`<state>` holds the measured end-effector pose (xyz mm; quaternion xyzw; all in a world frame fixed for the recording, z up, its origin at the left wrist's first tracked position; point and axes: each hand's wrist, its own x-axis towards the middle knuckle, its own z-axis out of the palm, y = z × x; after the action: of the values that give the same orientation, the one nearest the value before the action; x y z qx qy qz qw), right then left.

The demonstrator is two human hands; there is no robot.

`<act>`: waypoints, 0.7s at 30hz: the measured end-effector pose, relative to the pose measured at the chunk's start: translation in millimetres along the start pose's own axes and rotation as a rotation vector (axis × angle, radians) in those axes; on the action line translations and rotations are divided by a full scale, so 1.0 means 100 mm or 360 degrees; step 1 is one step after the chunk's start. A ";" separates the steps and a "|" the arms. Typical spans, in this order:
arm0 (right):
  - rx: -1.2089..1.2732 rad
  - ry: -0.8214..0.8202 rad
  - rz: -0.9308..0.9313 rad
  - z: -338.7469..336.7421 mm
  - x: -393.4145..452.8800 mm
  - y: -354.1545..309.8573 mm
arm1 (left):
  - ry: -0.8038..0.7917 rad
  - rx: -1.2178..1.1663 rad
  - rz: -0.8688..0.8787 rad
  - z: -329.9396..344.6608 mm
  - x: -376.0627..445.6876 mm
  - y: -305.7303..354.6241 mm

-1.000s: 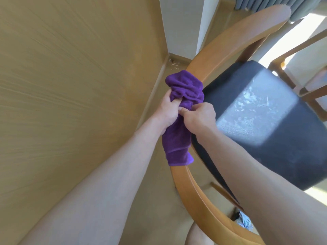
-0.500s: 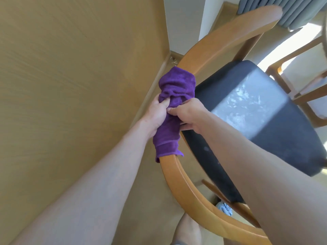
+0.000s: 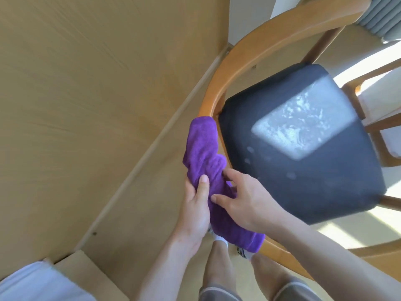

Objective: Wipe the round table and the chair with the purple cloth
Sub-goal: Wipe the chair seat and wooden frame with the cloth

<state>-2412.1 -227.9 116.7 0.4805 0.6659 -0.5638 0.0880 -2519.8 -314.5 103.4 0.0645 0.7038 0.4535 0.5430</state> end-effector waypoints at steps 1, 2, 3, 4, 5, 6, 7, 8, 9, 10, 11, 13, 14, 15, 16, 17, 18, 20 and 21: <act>0.0024 0.0028 -0.0021 0.01 -0.02 0.03 | -0.0002 0.0060 0.0020 0.00 0.00 0.00; 0.0057 0.0058 -0.0035 0.02 -0.01 0.04 | -0.0006 0.0122 0.0019 -0.02 0.02 0.02; 0.0089 0.0083 -0.0035 0.01 0.03 0.02 | -0.0019 0.0184 0.0007 -0.03 0.06 0.06; 0.0115 0.0094 -0.0022 0.00 0.07 0.00 | -0.0034 0.0235 0.0002 -0.04 0.11 0.12; 0.0133 0.0099 -0.0007 -0.01 0.13 -0.04 | -0.0038 0.0274 0.0002 -0.05 0.18 0.19; 0.0154 0.0103 0.0005 -0.03 0.19 -0.07 | -0.0035 0.0301 -0.0004 -0.06 0.26 0.27; 0.0181 0.0110 0.0015 -0.05 0.24 -0.10 | -0.0036 0.0321 -0.0011 -0.06 0.35 0.36; 0.0213 0.0123 0.0026 -0.07 0.31 -0.13 | -0.0044 0.0340 -0.0006 -0.05 0.44 0.45; 0.0247 0.0138 0.0043 -0.10 0.39 -0.17 | -0.0050 0.0368 0.0004 -0.05 0.55 0.53; 0.0285 0.0146 0.0069 -0.14 0.49 -0.20 | -0.0047 0.0412 0.0010 -0.04 0.66 0.60; 0.0329 0.0150 0.0102 -0.18 0.60 -0.24 | -0.0049 0.0464 0.0023 -0.03 0.78 0.67; 0.0424 0.0164 0.0180 -0.26 0.86 -0.31 | -0.0077 0.0530 0.0038 0.03 1.03 0.80; 0.0468 0.0189 0.0217 -0.30 1.01 -0.35 | -0.0088 0.0538 0.0044 0.07 1.18 0.86; 0.0505 0.0229 0.0249 -0.34 1.15 -0.39 | -0.0085 0.0534 0.0048 0.11 1.32 0.93; 0.0532 0.0274 0.0281 -0.37 1.29 -0.42 | -0.0080 0.0518 0.0059 0.16 1.46 1.00; 0.0555 0.0328 0.0308 -0.40 1.42 -0.46 | -0.0082 0.0512 0.0088 0.21 1.61 1.05; 0.0579 0.0391 0.0331 -0.43 1.54 -0.47 | -0.0098 0.0528 0.0130 0.25 1.75 1.10; 0.0629 0.0561 0.0345 -0.48 1.72 -0.50 | -0.0145 0.0589 0.0222 0.33 2.00 1.18; 0.0674 0.0668 0.0343 -0.49 1.78 -0.49 | -0.0176 0.0600 0.0277 0.38 2.10 1.23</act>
<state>-2520.9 -85.4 49.3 0.6619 0.4825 -0.5659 -0.0942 -2622.6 -99.4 42.0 0.2502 0.7372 0.3547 0.5178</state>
